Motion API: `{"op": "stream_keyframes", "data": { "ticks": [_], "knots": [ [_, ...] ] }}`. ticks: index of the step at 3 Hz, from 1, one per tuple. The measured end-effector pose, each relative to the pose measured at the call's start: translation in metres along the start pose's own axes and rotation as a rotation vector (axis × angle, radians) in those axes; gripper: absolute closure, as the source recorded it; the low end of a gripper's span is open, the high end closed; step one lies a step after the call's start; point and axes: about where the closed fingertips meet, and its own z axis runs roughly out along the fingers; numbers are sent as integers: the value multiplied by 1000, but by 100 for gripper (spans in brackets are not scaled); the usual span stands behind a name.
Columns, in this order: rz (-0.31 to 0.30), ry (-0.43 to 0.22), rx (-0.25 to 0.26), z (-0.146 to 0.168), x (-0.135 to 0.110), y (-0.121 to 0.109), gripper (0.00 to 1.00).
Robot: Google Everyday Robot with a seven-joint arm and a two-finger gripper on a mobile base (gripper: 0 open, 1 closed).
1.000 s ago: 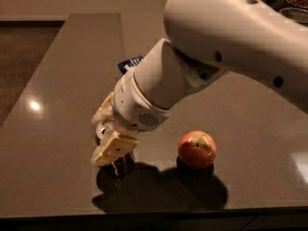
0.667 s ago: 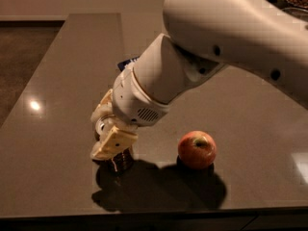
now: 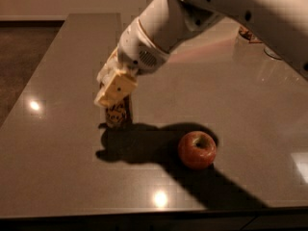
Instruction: Move orange can near rxbar blueberry
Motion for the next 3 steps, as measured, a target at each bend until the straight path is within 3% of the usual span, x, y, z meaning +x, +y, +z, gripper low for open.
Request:
{"op": "stream_keyframes", "data": {
  "ticks": [1, 2, 3],
  "knots": [
    [86, -22, 30, -11, 1, -69, 100],
    [174, -31, 101, -20, 13, -129, 100],
    [267, -9, 203, -32, 38, -171, 100]
  ]
}}
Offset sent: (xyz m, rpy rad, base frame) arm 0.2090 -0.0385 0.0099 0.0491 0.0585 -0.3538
